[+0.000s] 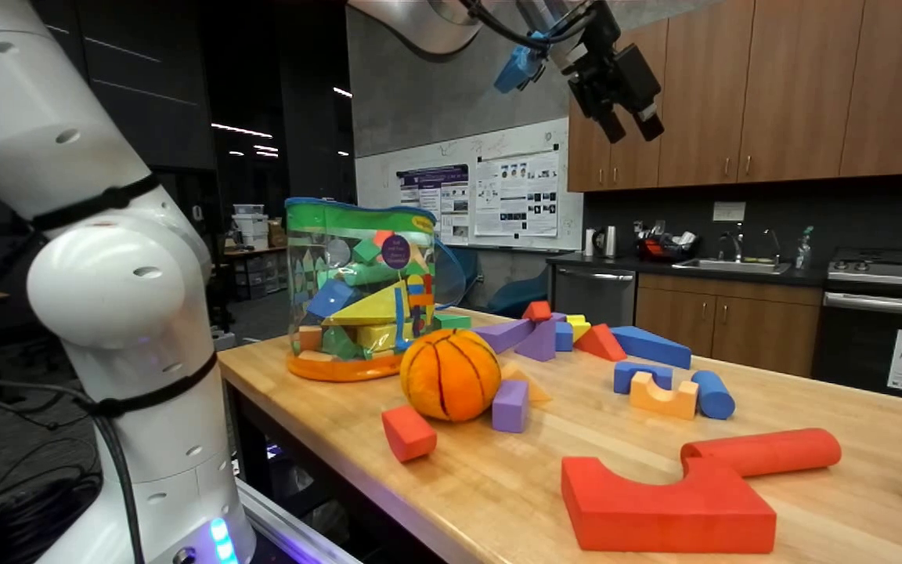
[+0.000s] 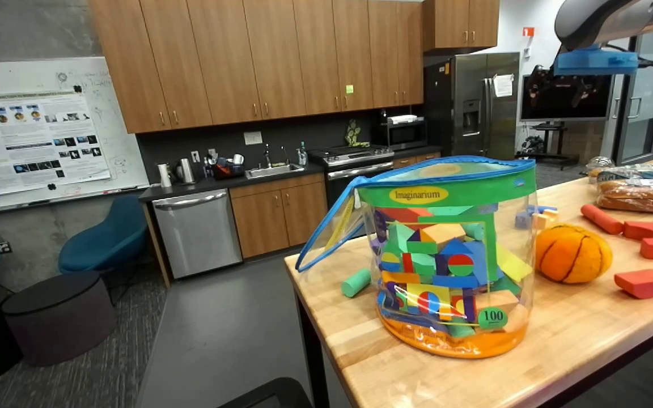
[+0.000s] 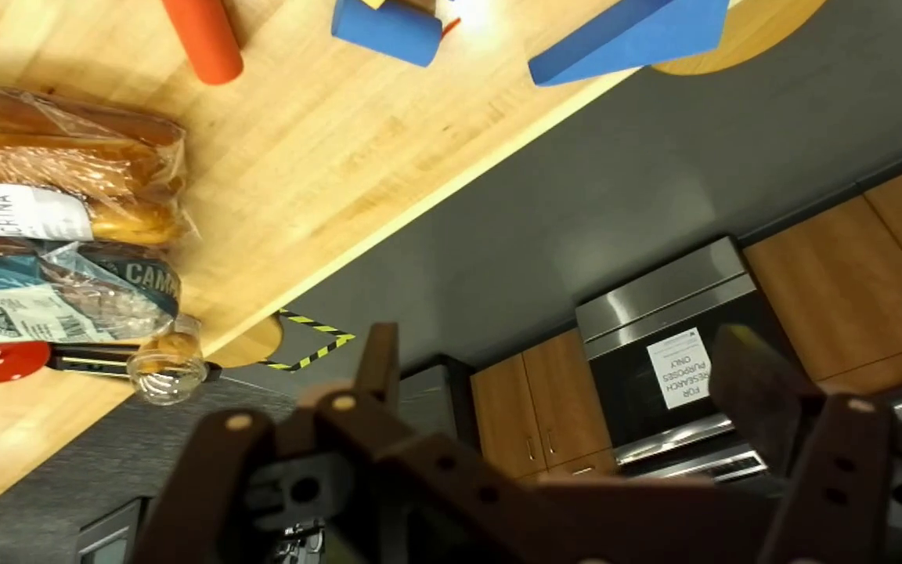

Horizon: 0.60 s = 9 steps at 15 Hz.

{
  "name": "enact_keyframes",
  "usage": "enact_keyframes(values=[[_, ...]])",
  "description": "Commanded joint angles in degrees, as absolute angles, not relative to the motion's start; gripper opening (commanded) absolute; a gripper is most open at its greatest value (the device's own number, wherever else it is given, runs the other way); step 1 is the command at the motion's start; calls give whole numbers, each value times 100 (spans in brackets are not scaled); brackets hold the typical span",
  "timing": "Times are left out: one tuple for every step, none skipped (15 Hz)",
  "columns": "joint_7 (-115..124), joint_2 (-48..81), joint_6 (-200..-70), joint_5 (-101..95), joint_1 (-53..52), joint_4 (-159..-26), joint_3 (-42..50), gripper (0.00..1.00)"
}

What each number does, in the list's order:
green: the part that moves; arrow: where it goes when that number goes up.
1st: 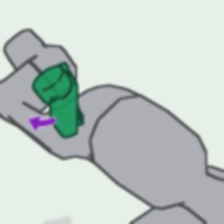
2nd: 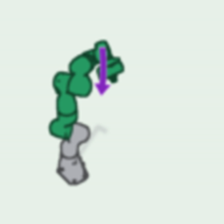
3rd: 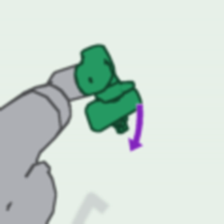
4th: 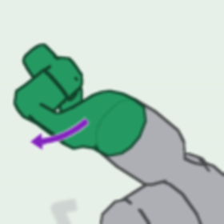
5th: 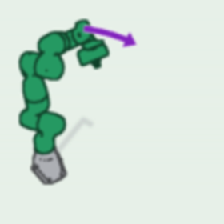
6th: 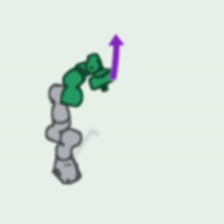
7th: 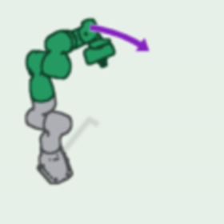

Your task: Put the blocks inside the basket

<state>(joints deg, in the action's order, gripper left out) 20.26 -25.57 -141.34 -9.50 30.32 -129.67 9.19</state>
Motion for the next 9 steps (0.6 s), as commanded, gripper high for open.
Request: enact_keyframes(values=[[2069,-2553,-14097,-1018,2916,-12912,1019,100],[2068,-2558,-14086,-1018,2916,-12895,1023,100],[2040,-2541,-14015,-1111,2919,-12919,970,100],[2027,-2501,-13945,-1171,2905,-12927,934,100],[1965,-2459,-13830,-1229,2855,-12958,913,100],[1933,-2447,-13729,-1284,2814,-13001,905,100],[1883,-2449,-13588,-1293,2740,-13054,913,100],[1892,-2425,-13514,-1336,2694,-13105,903,100],[1935,-2443,-13326,-1375,2629,-13106,855,100]])
